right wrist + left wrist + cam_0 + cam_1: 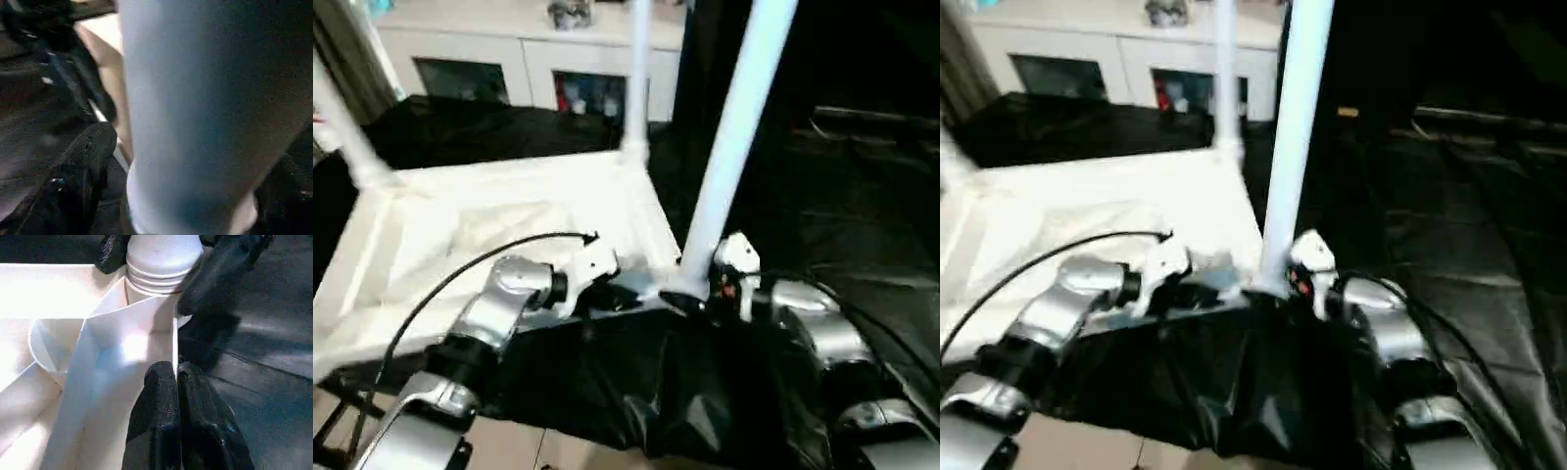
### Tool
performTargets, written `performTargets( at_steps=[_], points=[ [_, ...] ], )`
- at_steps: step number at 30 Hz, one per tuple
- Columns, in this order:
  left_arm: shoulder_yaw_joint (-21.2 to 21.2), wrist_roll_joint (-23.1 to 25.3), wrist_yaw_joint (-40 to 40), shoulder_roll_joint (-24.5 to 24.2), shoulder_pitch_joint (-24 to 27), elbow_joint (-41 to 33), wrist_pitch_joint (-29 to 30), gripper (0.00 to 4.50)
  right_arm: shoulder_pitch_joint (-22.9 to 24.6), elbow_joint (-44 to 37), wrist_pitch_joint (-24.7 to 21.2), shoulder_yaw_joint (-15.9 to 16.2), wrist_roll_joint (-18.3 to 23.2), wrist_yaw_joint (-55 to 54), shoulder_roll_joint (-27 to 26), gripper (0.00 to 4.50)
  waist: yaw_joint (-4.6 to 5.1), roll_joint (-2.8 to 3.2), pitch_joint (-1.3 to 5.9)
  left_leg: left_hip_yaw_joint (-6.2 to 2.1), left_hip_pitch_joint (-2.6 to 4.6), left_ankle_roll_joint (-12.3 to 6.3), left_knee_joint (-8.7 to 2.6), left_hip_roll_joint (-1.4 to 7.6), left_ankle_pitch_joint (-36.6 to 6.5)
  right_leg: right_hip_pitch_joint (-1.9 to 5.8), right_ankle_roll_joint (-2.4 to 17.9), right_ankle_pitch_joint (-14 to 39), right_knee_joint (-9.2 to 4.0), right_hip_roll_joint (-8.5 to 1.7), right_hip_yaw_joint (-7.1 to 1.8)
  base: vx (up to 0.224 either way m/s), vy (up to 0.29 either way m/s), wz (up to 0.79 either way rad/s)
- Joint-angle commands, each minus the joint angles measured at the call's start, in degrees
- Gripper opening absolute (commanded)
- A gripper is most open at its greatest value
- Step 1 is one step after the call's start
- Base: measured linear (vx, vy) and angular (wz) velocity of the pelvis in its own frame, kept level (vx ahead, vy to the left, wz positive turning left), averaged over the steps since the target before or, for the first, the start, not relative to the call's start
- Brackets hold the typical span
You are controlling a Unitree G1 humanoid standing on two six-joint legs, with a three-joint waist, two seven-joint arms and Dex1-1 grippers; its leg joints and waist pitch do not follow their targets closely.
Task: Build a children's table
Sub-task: Rotate leg to tighten
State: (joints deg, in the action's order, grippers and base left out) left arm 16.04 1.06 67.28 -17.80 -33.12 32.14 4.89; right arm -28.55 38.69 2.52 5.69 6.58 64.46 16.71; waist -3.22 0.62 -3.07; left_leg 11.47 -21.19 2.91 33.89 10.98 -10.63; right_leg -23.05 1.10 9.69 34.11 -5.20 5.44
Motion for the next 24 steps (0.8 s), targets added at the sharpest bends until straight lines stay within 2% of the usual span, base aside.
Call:
performTargets(
  at_steps=[1,4,6,7,8,14,17,21,24],
  points=[
    [0.47,-1.57,1.58,0.00,-0.10,-2.71,-0.56,0.00,1.09,-3.56,-1.74,3.28,1.55,5.63,0.19,3.87,-0.19,0.02,3.71,-1.13,1.00,-3.33,-4.06,3.03,-14.77,2.71,13.63,15.41,-4.19,-3.69,-3.18,0.000,0.000,0.00],
    [0.31,-2.15,3.29,-0.97,0.06,-3.37,0.18,0.00,2.02,-5.49,-3.45,3.49,2.48,8.04,1.10,3.55,-0.35,0.01,3.88,-1.20,0.80,-3.50,-4.05,3.02,-13.07,2.91,13.70,13.41,-3.85,-3.70,-3.18,0.000,0.000,0.00],
    [0.34,-2.30,4.01,-1.25,0.16,-3.57,0.33,0.00,2.33,-5.98,-3.82,3.56,2.67,8.72,1.29,3.55,-0.36,0.09,3.92,-1.19,0.80,-3.58,-4.01,3.04,-12.43,2.83,14.08,12.14,-3.72,-3.65,-3.17,0.000,0.000,0.00],
    [0.42,-2.43,4.52,-1.41,0.26,-3.72,0.67,0.00,2.52,-6.05,-3.78,3.72,2.54,8.98,1.36,3.23,-0.40,0.13,3.95,-1.16,0.81,-3.54,-3.96,2.99,-12.29,2.83,14.25,11.72,-3.69,-3.65,-3.16,0.000,0.000,0.00],
    [0.50,-2.55,4.88,-1.55,0.34,-3.84,0.87,0.00,2.68,-6.10,-3.81,3.81,2.36,9.25,1.39,3.23,-0.37,0.08,3.94,-1.15,0.77,-3.57,-3.96,2.98,-12.20,2.84,14.32,11.53,-3.67,-3.68,-3.17,0.000,0.000,0.00],
    [0.72,-2.79,5.17,-1.76,0.55,-4.20,1.26,0.00,3.19,-6.92,-4.73,4.29,2.63,9.60,1.45,2.81,-0.41,0.03,3.84,-1.21,0.86,-3.00,-4.04,2.96,-13.03,2.82,13.85,13.53,-3.91,-3.74,-3.15,0.000,0.000,0.00],
    [0.65,-2.77,4.75,-1.56,0.62,-4.49,1.32,0.00,3.56,-7.93,-5.63,4.41,2.93,9.28,1.26,2.75,-0.45,0.02,3.85,-1.24,0.80,-2.99,-4.04,2.99,-12.73,2.88,13.59,13.40,-3.88,-3.74,-3.17,0.000,0.000,0.00],
    [-0.19,-1.88,0.67,0.28,-0.16,-3.23,1.37,0.00,3.34,-7.23,-5.81,3.41,2.61,5.20,-0.69,2.71,-0.41,0.06,3.83,-1.21,0.87,-2.86,-4.01,2.92,-12.62,2.76,13.66,13.33,-3.93,-3.73,-3.17,0.000,0.000,0.00],
    [-0.98,-0.80,-4.47,2.65,-1.49,-1.26,1.50,0.00,2.16,-4.46,-5.78,1.61,1.77,-1.95,-3.54,2.70,-0.06,-0.15,3.68,-1.33,0.96,-1.86,-4.05,2.72,-14.22,2.63,12.61,17.50,-4.47,-3.96,-3.20,0.000,0.000,0.00]
  ],
)
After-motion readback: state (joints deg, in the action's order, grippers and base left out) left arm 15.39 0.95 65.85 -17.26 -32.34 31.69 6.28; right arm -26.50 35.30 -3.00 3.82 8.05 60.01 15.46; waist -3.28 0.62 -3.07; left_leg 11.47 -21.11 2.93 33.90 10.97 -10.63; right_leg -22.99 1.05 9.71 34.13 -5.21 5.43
